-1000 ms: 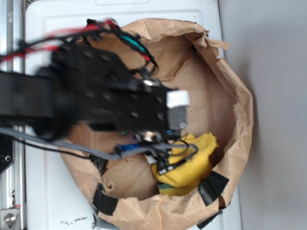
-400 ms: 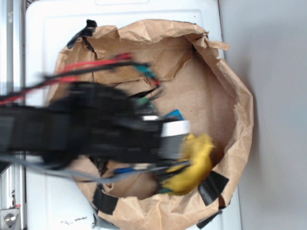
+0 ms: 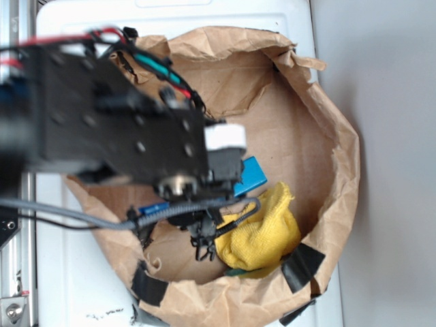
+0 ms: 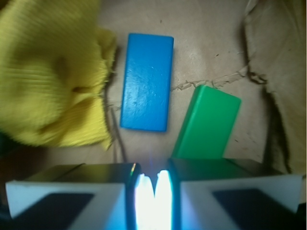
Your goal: Grab the green block.
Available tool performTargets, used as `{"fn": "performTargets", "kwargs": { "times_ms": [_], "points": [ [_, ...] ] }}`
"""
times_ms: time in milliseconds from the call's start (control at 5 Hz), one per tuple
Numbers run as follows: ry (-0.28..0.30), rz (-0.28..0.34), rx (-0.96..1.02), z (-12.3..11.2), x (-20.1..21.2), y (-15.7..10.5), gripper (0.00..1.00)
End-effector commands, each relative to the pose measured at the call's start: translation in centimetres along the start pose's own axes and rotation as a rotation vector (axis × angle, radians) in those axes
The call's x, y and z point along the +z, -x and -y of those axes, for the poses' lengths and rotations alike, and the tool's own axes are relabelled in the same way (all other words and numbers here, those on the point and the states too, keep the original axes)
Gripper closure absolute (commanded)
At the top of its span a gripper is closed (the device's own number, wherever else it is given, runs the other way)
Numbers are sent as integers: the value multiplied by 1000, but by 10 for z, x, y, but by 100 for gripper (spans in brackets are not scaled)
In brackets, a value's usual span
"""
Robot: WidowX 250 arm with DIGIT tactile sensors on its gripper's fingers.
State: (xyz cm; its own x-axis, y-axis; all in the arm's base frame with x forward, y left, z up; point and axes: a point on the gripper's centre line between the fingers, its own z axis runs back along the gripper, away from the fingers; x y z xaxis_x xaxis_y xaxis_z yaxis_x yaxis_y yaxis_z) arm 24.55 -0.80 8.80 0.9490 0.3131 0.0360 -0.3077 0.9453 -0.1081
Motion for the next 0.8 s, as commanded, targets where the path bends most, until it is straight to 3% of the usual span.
{"fn": "performTargets", "kwargs": {
  "times_ms": [0,400,600],
  "points": [
    [79,-25,-10,-4,78,-18,100],
    [23,49,-39,-1,55,-15,100],
    [-49,106,-25,4,25,-17,100]
  ]
}}
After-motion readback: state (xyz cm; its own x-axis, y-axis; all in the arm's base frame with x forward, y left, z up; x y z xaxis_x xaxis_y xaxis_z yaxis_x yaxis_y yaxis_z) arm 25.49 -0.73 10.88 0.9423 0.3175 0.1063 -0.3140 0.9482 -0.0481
